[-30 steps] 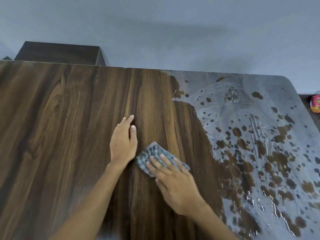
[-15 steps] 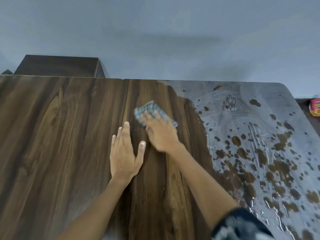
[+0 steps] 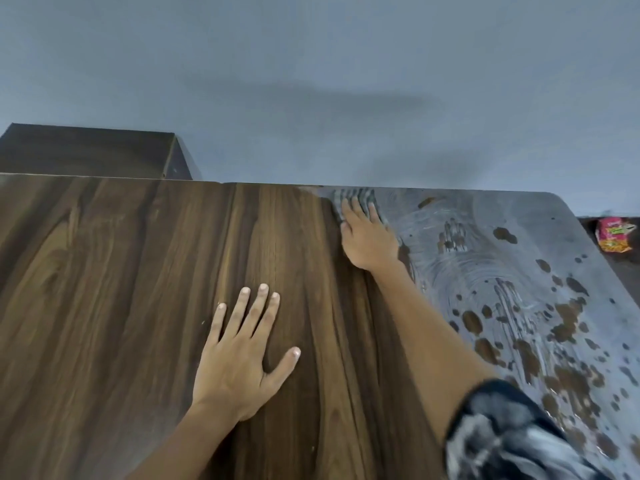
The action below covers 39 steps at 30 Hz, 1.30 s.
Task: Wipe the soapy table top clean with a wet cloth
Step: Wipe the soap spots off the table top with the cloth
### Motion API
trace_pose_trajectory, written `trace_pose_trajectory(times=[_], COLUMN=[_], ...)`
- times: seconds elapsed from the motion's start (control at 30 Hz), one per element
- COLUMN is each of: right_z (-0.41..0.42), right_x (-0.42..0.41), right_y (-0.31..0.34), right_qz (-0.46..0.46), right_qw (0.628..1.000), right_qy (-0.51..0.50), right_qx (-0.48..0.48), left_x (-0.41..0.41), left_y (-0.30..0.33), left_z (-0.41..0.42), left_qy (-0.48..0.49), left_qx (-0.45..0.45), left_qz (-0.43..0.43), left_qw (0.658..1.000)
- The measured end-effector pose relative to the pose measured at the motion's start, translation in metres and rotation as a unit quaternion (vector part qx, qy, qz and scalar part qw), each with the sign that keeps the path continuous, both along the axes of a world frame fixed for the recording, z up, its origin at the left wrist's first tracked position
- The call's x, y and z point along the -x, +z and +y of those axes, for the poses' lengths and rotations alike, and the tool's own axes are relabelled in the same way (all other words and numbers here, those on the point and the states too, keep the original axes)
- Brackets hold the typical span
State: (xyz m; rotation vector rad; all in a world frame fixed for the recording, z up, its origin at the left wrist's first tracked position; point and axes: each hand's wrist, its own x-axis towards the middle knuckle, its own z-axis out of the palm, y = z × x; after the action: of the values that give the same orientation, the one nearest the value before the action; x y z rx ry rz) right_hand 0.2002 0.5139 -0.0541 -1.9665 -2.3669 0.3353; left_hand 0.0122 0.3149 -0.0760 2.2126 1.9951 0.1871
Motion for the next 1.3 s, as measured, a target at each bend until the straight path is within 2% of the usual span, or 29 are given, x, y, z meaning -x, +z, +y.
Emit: trace_pose_trajectory(times=[0.1,0.17,0.23,0.3,0.37,0.43,0.5,0.57,0.63,0.77,0.87,0.93,1.03,1.13,1.2,1.3], right_z=[0.013,-0.009,-0.051,-0.09,-0.093,-0.063,-0.02,0.018,0.037,0.004,-0.061,-0.097,-0.111,-0.073,-0.038,-0.028], right_x=[0.052,0.072,0.071,0.049,0.016,-0.007,-0.008,0.011,0.045,0.109,0.108,0.083,0.028,-0.004,0.008,0.063], right_y=[-0.005,-0.004,0.0,0.004,0.001,-0.002,-0.001,0.002,0.002,-0.002,-0.002,0.001,0.007,0.008,0.008,0.003], right_qz=[0.02,0.038,0.051,0.055,0.041,0.01,-0.003,0.008,0.021,0.05,0.109,0.137,0.125,0.066,0.042,0.038], right_qw=[0.999,0.993,0.978,0.968,0.977,0.993,0.999,1.0,1.0,0.99,0.966,0.953,0.967,0.994,0.999,0.997], right_qy=[0.038,0.109,0.198,0.244,0.207,0.114,0.028,-0.015,-0.001,0.125,0.233,0.269,0.221,0.086,0.022,0.054], right_qx=[-0.026,-0.036,-0.031,-0.03,-0.026,-0.04,-0.038,-0.021,-0.014,-0.045,-0.026,0.001,0.023,-0.01,-0.017,-0.033], left_x=[0.0,0.0,-0.001,-0.001,-0.002,-0.002,-0.001,-0.002,-0.002,-0.002,-0.003,-0.003,-0.003,-0.004,-0.004,-0.002], left_y=[0.001,0.002,0.003,0.003,0.003,0.001,0.001,0.002,0.003,0.002,0.005,0.006,0.005,0.004,0.004,0.005], left_z=[0.001,0.002,0.002,0.002,0.002,0.002,0.001,0.002,0.002,0.001,-0.001,-0.005,-0.007,-0.007,-0.006,-0.009], left_qy=[0.004,0.008,0.014,0.024,0.029,0.029,0.031,0.034,0.034,0.043,0.067,0.082,0.113,0.134,0.15,0.17], left_qx=[0.004,0.002,-0.002,-0.008,-0.01,-0.011,-0.011,-0.012,-0.017,-0.048,-0.111,-0.17,-0.213,-0.234,-0.245,-0.263], left_qz=[0.005,0.001,-0.009,-0.024,-0.038,-0.044,-0.045,-0.047,-0.049,-0.102,-0.151,-0.152,-0.144,-0.13,-0.12,-0.15], left_qw=[1.0,1.0,1.0,0.999,0.999,0.999,0.998,0.998,0.998,0.993,0.98,0.97,0.96,0.954,0.95,0.938])
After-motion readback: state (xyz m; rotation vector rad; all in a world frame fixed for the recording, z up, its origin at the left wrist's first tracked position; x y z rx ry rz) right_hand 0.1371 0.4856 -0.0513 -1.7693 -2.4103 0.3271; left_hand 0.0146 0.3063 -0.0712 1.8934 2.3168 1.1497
